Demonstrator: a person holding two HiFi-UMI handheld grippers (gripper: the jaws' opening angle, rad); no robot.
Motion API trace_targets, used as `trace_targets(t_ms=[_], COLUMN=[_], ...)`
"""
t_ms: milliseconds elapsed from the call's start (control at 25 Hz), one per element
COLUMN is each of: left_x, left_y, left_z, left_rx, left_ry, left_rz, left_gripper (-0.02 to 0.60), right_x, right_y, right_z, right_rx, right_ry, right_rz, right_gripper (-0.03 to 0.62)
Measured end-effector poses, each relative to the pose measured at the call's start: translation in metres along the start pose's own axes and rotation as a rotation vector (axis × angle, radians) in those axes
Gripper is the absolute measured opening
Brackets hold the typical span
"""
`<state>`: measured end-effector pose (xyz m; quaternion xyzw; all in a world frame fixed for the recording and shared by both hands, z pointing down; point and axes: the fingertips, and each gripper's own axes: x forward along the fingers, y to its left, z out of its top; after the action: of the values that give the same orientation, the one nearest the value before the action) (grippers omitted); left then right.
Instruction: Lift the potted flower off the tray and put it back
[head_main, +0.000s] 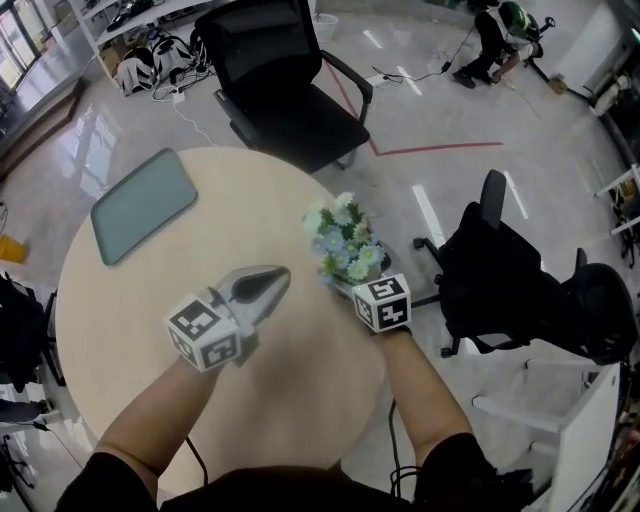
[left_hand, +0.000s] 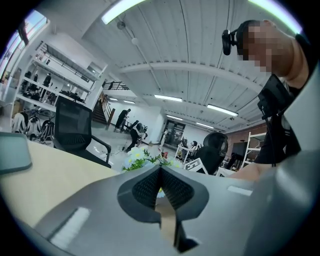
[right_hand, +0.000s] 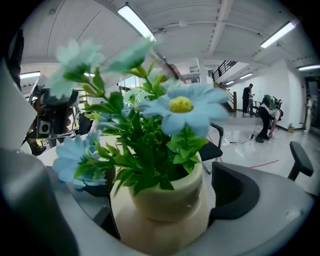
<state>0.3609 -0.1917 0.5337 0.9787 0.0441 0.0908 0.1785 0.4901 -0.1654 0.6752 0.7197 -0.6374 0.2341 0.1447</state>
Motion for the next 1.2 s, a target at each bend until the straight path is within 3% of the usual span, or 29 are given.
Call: trace_targets(t_ms=[480,560,880,1200], left_x=[0.005,0.004,-0.006,-0.041], left_y=[0.034,0.037,0.047,0.068], left_z=[-0.012,-0.014,-0.015,0.013], left_rx=[-0.033,-0.041,-0.049,-0.018], left_ry=[-0.012,-0.012,-0.027,-0.062], left_rz=[-0.003,0.001,0.017,0.070], left_gripper=[-0.003,-0.003,-0.003,-0.003], right_x=[0.045,0.048,0.045,0.038], right_y=[-0.010,-0.013,-0.014,0.002], right_z=[0.000,-0.001,0.004,0.056], right_rx=[-0.040,-0.049,-0.041,-0.041], right_ry=[0.014,0.019,-0.003,-0.043], right_rz=[-0.025,-0.036,-0.035,-0.003], right_gripper=[0.600,0.557,0.557,0.557])
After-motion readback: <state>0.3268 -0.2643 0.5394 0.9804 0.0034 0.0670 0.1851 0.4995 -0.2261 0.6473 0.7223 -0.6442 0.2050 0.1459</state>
